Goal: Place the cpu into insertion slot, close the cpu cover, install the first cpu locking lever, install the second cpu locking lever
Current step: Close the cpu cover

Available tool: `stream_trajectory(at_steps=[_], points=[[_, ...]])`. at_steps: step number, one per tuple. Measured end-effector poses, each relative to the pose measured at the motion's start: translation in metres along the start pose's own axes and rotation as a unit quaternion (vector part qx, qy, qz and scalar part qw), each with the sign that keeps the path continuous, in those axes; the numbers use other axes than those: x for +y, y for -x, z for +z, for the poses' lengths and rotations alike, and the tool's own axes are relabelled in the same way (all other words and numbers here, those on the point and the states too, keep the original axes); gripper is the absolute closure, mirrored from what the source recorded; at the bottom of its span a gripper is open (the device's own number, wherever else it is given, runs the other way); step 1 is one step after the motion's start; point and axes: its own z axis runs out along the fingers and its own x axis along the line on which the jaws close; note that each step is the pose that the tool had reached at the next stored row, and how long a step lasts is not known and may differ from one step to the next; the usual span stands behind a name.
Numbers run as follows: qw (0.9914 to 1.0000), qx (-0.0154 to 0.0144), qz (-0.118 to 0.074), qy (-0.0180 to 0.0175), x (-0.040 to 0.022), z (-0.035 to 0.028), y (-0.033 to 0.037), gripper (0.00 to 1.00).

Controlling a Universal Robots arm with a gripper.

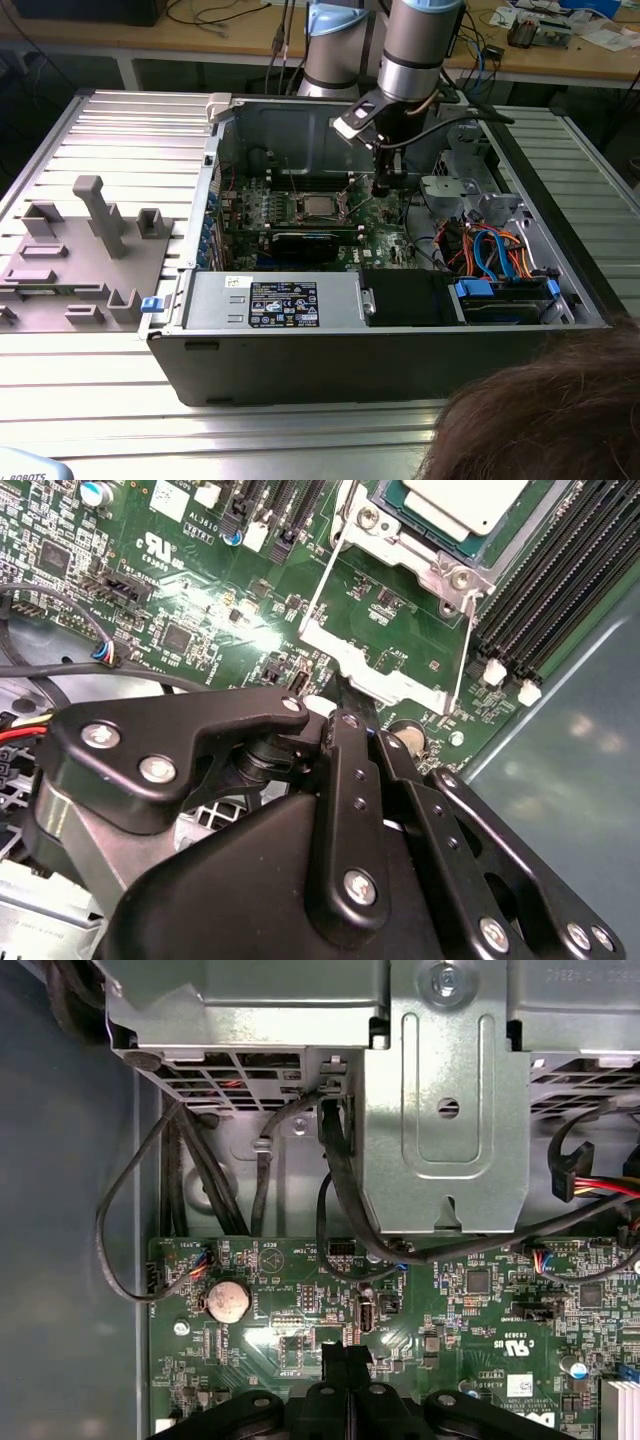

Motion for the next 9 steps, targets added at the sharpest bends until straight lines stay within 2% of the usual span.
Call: stream_trajectory(at_steps=[9], points=[[1.0, 0.0, 0.0, 0.0, 0.0001, 0.0046, -0.0002, 0.89]])
